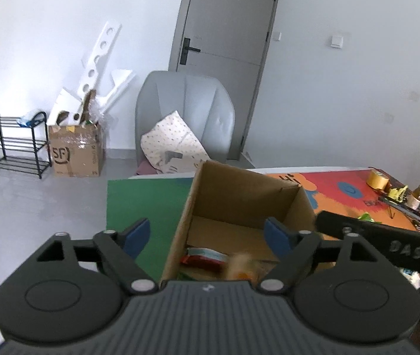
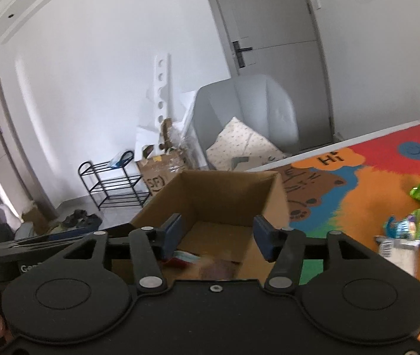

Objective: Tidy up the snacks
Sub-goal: 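Carry both snacks into the cardboard box and open both tools to release, then grasp the white bread pack with the left tool while the right tool grasps the long white bread bag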

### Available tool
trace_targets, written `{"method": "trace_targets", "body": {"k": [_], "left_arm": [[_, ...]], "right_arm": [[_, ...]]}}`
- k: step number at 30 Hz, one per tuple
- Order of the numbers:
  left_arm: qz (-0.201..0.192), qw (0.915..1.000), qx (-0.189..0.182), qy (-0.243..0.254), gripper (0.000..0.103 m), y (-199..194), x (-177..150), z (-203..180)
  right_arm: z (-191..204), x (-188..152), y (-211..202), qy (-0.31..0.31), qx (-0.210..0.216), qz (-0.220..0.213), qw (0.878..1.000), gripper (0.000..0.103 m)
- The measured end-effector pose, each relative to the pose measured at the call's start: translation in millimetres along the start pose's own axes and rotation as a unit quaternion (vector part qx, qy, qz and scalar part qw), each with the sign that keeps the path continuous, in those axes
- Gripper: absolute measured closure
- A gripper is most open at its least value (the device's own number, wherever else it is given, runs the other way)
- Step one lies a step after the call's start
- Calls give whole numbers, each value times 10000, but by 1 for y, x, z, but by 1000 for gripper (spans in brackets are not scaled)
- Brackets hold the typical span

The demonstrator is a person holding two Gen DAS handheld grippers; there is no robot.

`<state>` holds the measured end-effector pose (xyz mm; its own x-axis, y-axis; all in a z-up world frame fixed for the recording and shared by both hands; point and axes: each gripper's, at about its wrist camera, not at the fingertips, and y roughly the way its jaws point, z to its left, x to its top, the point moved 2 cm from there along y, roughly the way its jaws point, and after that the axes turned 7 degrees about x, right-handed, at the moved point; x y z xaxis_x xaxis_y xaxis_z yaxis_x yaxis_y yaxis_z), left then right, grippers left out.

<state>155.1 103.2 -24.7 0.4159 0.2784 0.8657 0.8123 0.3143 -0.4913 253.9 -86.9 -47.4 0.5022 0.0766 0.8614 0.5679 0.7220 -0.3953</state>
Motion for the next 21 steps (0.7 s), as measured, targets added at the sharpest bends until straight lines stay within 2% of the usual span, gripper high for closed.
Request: {"method": "trace_targets", "body": {"k": [2, 6, 21], "left_arm": [[-45, 10000, -9, 19, 16, -1, 2, -3], [-156, 9998, -103, -42, 9, -6, 1, -9], [7, 9977, -540, 404, 3, -13, -15, -63]], "right_arm": [[-7, 1, -7, 81, -82, -46, 9999, 46], [-24, -2, -25, 232, -367, -123, 9990, 27], [-72, -31, -78, 667, -984, -112, 9928, 8]]}}
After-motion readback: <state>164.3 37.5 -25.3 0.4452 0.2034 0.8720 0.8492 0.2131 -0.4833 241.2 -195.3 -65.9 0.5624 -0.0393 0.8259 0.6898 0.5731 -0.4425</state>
